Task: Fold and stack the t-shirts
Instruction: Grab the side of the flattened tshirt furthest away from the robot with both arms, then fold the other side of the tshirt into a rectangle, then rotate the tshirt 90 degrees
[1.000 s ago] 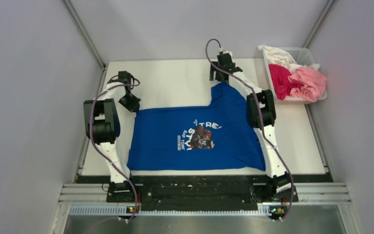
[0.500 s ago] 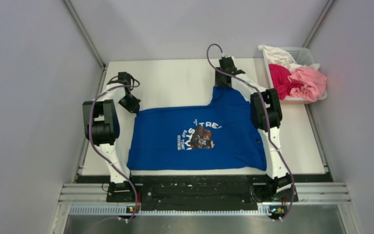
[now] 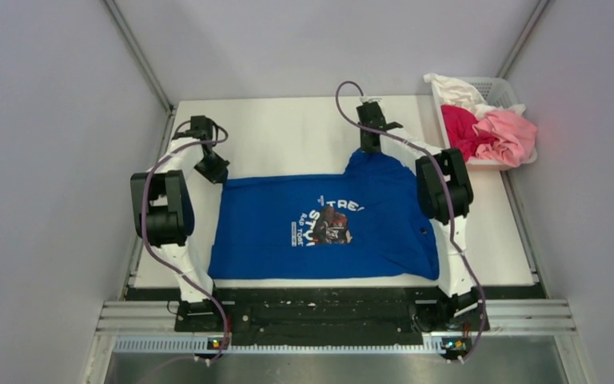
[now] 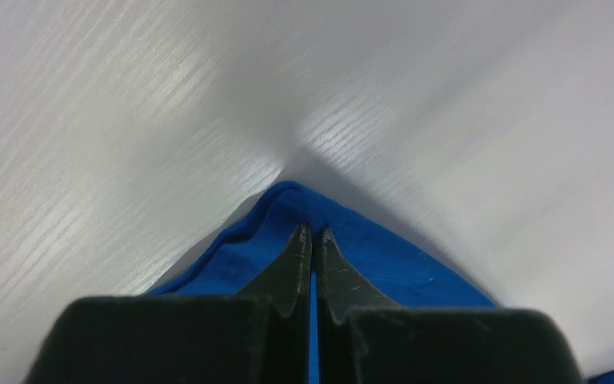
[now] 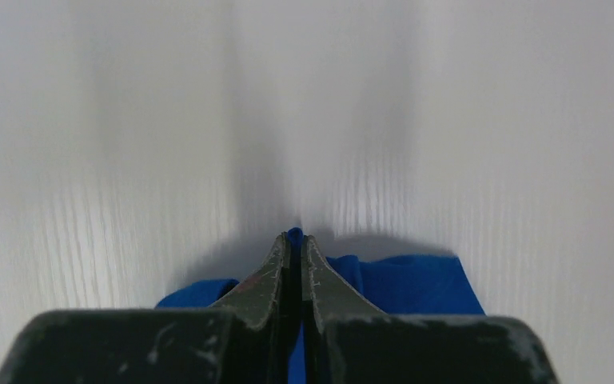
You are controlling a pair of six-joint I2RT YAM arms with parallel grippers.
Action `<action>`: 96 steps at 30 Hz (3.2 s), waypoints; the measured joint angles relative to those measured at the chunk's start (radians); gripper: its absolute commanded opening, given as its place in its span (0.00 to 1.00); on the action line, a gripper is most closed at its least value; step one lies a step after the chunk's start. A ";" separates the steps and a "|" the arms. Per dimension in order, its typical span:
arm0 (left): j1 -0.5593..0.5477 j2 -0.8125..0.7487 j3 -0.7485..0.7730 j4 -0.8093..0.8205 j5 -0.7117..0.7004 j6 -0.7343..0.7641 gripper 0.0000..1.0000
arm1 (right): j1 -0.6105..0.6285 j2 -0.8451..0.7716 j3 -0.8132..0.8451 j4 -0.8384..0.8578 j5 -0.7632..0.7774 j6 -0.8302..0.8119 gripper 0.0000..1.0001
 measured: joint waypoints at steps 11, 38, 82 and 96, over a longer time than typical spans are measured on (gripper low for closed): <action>-0.016 -0.226 -0.219 0.023 0.000 0.022 0.00 | 0.124 -0.635 -0.567 0.041 0.148 0.065 0.00; -0.016 -0.633 -0.613 -0.047 -0.056 0.035 0.16 | 0.396 -1.249 -1.089 -0.378 0.163 0.458 0.20; -0.120 -0.444 -0.594 0.105 0.182 0.103 0.99 | 0.235 -1.235 -1.376 0.058 -0.340 0.650 0.99; -0.303 -0.500 -0.682 0.184 0.219 -0.065 0.99 | -0.071 -0.320 -0.484 0.150 -0.335 0.341 0.99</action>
